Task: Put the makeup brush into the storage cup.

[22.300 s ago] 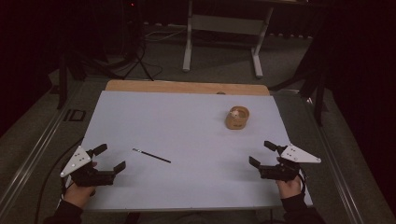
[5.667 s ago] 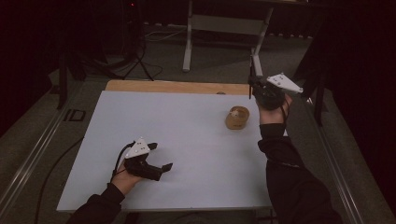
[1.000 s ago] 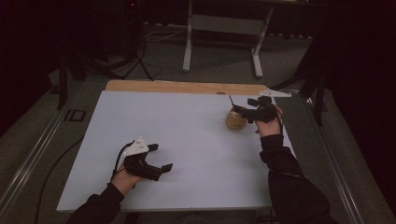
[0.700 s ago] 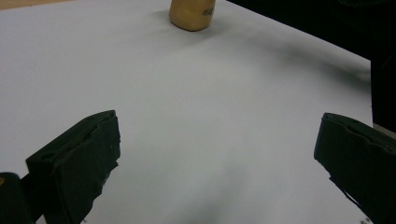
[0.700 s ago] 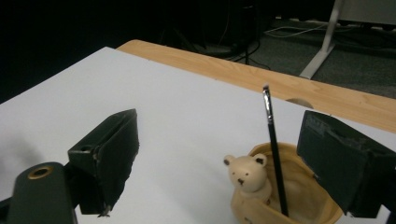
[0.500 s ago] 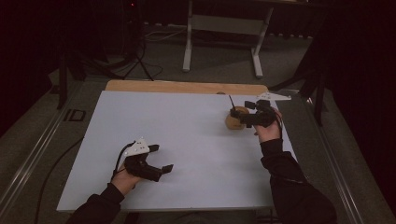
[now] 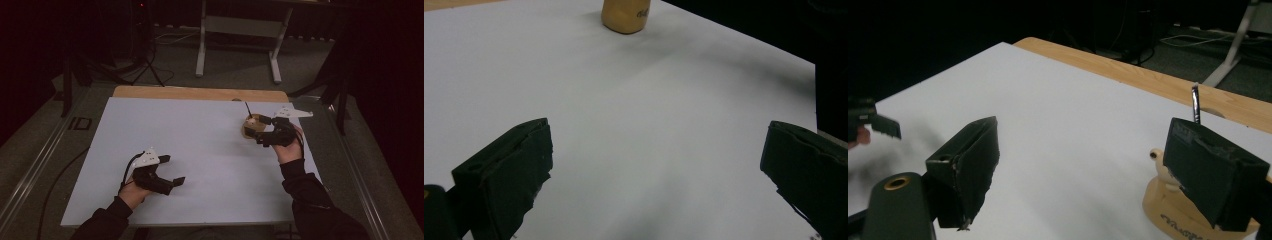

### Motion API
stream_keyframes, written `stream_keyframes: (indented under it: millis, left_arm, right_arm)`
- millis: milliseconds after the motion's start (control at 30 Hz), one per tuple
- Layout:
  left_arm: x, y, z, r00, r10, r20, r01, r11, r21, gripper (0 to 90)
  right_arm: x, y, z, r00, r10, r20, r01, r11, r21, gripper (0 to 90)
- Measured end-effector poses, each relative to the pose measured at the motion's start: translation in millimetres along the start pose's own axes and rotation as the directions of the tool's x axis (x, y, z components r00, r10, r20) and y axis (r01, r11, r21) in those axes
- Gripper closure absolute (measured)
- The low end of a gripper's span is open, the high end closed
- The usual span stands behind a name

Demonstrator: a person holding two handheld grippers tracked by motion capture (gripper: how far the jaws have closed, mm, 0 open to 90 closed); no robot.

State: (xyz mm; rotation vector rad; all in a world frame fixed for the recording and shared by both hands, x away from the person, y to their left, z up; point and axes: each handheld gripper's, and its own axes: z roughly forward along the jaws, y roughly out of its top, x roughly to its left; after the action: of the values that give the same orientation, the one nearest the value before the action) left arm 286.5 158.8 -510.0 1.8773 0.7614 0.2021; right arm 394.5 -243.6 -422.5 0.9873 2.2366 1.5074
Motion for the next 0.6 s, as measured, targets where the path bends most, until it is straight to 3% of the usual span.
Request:
stream_keyframes:
  millis: [600]
  left_arm:
    - [0.4,-0.2,-0.3,1.0000,0.002,-0.006,-0.002,1.0000,-0.002,0.5]
  right_arm:
    - [22.6,-33.9,-11.4,0.9960,-0.029,-0.084,0.031,0.9995,0.012,14.4]
